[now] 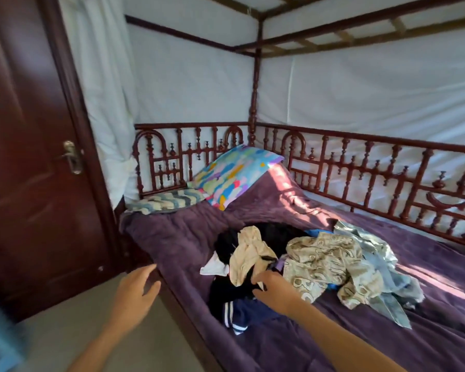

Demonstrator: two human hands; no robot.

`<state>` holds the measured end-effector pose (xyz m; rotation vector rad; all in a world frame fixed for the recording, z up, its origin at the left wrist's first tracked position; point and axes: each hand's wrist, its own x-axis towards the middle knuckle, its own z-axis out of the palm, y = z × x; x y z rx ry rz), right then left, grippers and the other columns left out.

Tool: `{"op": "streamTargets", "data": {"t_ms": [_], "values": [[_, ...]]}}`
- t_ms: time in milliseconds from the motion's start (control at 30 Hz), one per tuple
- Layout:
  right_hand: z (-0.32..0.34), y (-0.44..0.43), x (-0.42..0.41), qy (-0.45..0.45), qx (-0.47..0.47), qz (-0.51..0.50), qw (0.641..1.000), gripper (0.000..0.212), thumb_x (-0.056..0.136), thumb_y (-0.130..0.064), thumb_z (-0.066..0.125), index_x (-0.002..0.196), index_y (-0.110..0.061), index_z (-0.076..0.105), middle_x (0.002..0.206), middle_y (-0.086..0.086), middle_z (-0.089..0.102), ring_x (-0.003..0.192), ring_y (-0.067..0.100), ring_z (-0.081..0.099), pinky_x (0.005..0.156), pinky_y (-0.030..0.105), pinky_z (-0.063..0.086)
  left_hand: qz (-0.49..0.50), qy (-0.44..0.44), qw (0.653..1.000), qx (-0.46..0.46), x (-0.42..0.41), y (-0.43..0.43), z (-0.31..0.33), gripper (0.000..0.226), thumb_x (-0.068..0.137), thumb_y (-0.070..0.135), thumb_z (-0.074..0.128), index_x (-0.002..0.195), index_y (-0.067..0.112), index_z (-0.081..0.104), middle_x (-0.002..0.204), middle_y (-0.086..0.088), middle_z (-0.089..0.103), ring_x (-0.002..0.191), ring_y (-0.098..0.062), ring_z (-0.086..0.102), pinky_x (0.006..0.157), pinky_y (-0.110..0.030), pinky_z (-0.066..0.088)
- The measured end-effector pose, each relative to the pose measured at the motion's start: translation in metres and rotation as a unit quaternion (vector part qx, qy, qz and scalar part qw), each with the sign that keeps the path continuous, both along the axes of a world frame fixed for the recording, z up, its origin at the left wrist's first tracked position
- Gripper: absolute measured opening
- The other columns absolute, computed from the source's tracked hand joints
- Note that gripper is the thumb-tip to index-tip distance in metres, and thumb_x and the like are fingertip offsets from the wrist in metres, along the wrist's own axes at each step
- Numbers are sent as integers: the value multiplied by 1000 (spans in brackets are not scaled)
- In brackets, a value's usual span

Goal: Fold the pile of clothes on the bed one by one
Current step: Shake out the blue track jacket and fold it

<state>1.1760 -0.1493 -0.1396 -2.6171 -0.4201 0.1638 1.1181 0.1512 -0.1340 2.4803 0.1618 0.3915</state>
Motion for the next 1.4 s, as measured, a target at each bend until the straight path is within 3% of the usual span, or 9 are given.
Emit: {"op": "streamTargets", "data": {"t_ms": [167, 367, 533, 733, 867, 967, 1067, 1233, 1400], "values": [[-17, 40, 22, 19, 5, 41, 999, 28, 90, -19, 54, 115, -9, 63, 116, 8, 61, 104, 19, 55, 76, 16, 33, 27, 17, 999, 1, -9, 37, -11, 44, 89, 14, 60, 131, 5, 51, 134, -15, 52, 127, -30, 42, 106, -32, 26], [-27, 51, 73, 39, 16, 9, 999, 29, 88, -19, 56, 116, -13, 62, 121, 8, 58, 110, 23, 54, 92, 26, 39, 30, 8, 999, 30, 33, 47, -8, 46, 92, 18, 55, 137, 9, 45, 137, -11, 48, 129, -28, 38, 105, -29, 26], [-39, 34, 129, 48, 31, -40, 998, 29, 90, -18, 56, 118, -12, 61, 124, 5, 59, 111, 20, 55, 88, 23, 38, 19, 24, 998, 50, 97, 37, -12, 47, 94, 21, 53, 139, 11, 43, 140, -9, 45, 131, -27, 34, 106, -29, 25], [-77, 0, 156, 103, 10, -81, 991, 28, 92, -17, 52, 118, -8, 60, 114, 5, 60, 113, 23, 54, 77, 21, 34, -13, 79, 997, 20, 155, 21, -53, 47, 91, 21, 57, 136, 10, 46, 136, -11, 50, 126, -28, 42, 105, -32, 28], [-101, -21, 165, 143, -25, -109, 983, 13, 91, -14, 52, 93, -13, 65, 93, 1, 63, 106, 27, 57, 71, 26, 33, -51, 132, 990, -6, 174, 9, -88, 47, 92, 17, 56, 137, 8, 44, 137, -12, 47, 129, -28, 40, 108, -31, 26], [-108, -23, 169, 149, -28, -171, 974, 23, 91, -12, 54, 110, -4, 64, 113, 12, 65, 109, 27, 57, 87, 29, 42, -78, 182, 980, -30, 193, 15, -113, 48, 92, 16, 56, 137, 6, 43, 137, -14, 46, 128, -28, 41, 108, -33, 30], [-120, -20, 173, 163, -45, -216, 962, 25, 91, -13, 53, 112, -4, 63, 115, 11, 64, 109, 27, 57, 86, 28, 41, -102, 211, 972, -35, 226, 24, -131, 48, 91, 18, 57, 136, 8, 45, 134, -14, 50, 125, -28, 44, 106, -36, 34], [-127, -5, 177, 210, -54, -272, 937, 13, 91, -12, 50, 95, -8, 61, 79, -4, 53, 89, 19, 53, 70, 28, 34, -193, 217, 957, -20, 296, 23, -136, 46, 92, 18, 56, 136, 10, 46, 132, -11, 52, 122, -27, 45, 101, -33, 35], [-115, -6, 166, 231, -26, -378, 896, 13, 90, -16, 52, 92, -23, 63, 96, -1, 57, 98, 20, 59, 76, 21, 38, -273, 226, 935, -27, 362, 1, -142, 39, 90, 9, 55, 128, 2, 52, 125, -18, 56, 117, -31, 51, 96, -35, 38]]}}
